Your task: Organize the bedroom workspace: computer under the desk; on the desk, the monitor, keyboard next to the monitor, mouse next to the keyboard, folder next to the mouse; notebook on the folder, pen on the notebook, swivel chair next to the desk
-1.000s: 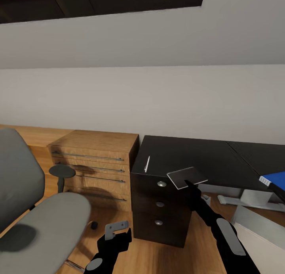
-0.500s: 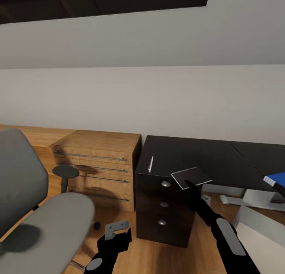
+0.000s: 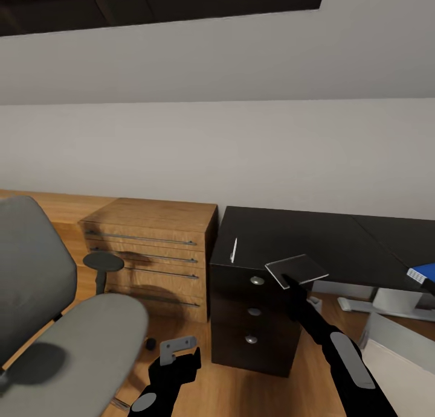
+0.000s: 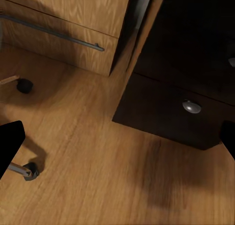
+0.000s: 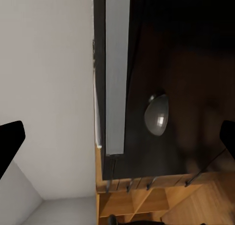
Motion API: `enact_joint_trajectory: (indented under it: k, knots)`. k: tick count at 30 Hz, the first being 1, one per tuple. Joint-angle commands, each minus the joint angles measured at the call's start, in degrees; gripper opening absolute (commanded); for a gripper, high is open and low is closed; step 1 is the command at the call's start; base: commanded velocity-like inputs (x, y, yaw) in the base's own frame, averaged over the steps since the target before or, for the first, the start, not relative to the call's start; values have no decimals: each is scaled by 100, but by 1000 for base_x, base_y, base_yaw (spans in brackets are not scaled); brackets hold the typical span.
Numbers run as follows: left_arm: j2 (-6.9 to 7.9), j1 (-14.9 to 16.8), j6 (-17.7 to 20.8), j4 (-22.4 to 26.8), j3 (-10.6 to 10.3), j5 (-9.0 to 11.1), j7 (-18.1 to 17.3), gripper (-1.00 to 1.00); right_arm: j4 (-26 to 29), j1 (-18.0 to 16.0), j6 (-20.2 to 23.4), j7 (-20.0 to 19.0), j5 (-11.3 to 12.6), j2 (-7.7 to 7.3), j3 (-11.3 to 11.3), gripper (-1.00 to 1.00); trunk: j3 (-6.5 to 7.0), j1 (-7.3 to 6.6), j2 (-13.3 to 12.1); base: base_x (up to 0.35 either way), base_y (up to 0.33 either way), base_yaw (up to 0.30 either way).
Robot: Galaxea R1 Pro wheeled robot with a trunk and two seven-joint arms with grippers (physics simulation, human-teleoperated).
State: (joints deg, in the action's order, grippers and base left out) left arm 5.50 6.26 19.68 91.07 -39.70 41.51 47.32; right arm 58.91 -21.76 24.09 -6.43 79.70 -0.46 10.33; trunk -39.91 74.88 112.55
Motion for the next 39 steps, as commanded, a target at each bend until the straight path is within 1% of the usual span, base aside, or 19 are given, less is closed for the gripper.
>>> enact_joint_trajectory:
  k: [1,13,18,22,39]
  knots:
    - [4,7,18,8,-12,24,41,100,1,-4,34,-7,19,2,13,100,-6,0,3,26,77,0]
    - [4,7,26,6,-12,37,41,100,6,-4,0,-7,19,2,13,100,-6,0,3,7,19,0]
    - [4,7,22,4,-23,35,41,100,7,-4,-8,-7,19,2,13,100,-6,0,3,162,1,0]
    - [4,7,22,0,-79,36,41,100,7,-4,-9,-7,16,2,13,100,-6,0,3,75,0,0]
    - [4,7,26,-1,-108,40,41,100,7,-3,-18,-8,14,2,13,100,-6,0,3,8,0,0]
